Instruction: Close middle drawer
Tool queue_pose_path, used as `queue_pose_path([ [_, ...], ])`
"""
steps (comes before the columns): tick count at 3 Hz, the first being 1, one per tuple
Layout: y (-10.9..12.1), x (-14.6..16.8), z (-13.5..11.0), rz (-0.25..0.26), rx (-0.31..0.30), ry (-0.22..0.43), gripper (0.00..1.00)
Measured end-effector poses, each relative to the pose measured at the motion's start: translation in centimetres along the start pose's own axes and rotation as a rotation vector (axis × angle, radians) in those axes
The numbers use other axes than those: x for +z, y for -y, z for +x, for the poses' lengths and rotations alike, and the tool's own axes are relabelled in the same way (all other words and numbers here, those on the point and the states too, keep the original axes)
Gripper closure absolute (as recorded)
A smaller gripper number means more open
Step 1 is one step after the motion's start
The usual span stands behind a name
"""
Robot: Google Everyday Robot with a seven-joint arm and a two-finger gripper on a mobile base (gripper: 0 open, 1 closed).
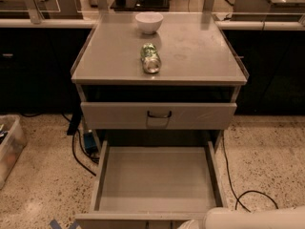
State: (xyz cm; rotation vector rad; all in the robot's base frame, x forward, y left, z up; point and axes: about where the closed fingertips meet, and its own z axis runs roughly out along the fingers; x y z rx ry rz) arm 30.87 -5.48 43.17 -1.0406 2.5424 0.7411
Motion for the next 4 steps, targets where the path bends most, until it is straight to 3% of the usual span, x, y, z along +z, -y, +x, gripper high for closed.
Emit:
queue_pose_path([
  [1, 0.0, 0.0, 0.0, 0.001, 0.000, 0.000, 1.00],
  [3, 3.7, 1.7, -2.4, 0.084, -0.016, 0.023, 1.00],
  [4, 3.7, 1.7, -2.4, 0.084, -0.016, 0.023, 1.00],
])
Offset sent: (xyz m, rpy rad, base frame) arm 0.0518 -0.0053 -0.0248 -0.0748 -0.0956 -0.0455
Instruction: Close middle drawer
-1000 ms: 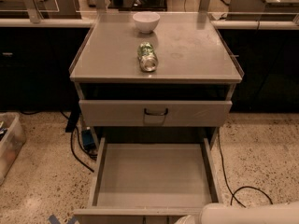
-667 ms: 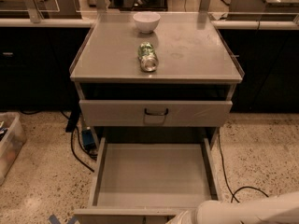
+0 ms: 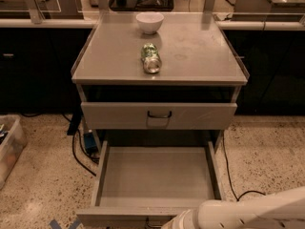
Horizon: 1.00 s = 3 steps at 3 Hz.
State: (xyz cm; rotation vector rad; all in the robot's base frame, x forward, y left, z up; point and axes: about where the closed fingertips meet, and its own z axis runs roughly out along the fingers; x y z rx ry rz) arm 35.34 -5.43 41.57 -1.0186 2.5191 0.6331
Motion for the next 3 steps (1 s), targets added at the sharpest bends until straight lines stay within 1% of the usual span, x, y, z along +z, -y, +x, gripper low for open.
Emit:
queue_pose_path([
  [1, 0.63, 0.35, -0.69, 0.021, -0.007, 0.014, 1.00],
  [2, 0.63, 0.35, -0.70, 0.021, -0.007, 0.014, 1.00],
  [3, 1.57, 0.63, -1.17, 0.031, -0.003, -0.007, 1.00],
])
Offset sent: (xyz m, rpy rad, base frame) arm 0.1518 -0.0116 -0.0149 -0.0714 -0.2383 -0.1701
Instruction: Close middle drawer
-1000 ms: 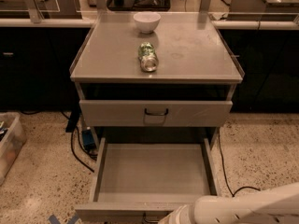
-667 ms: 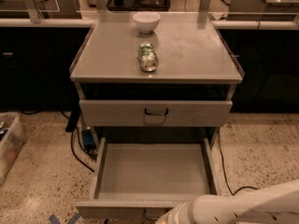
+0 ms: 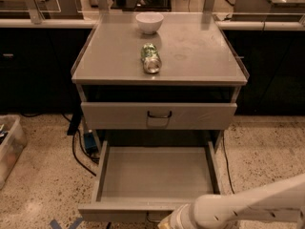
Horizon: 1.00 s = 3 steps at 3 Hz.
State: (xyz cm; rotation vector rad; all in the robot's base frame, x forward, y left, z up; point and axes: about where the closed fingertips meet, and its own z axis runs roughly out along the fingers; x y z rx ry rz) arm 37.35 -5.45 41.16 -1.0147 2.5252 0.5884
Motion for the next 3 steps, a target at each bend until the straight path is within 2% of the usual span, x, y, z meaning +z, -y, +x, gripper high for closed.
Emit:
queue_pose_path([
  [1, 0.5, 0.1, -0.5, 0.008, 0.001, -0.003, 1.00],
  [2, 2.3, 0.7, -2.2, 0.032, -0.005, -0.003, 1.00],
  [3, 2.8, 0.5, -2.5, 0.044, -0.006, 0.001, 1.00],
])
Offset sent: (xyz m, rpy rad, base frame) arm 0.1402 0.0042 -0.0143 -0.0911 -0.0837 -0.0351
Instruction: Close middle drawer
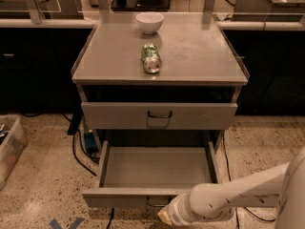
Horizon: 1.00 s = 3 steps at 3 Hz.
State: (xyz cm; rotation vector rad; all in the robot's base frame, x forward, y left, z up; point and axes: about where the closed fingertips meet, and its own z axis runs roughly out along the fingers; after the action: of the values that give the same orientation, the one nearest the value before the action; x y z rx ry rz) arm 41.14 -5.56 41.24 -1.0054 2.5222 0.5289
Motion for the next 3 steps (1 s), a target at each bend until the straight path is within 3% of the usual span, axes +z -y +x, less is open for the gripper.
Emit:
queue_pose_path([
  [1, 2.3, -0.5, -2.1, 0.058, -0.005, 0.038, 1.00],
  [3, 4.1, -0.3, -4.3, 0.097, 0.000, 0.065, 1.00],
])
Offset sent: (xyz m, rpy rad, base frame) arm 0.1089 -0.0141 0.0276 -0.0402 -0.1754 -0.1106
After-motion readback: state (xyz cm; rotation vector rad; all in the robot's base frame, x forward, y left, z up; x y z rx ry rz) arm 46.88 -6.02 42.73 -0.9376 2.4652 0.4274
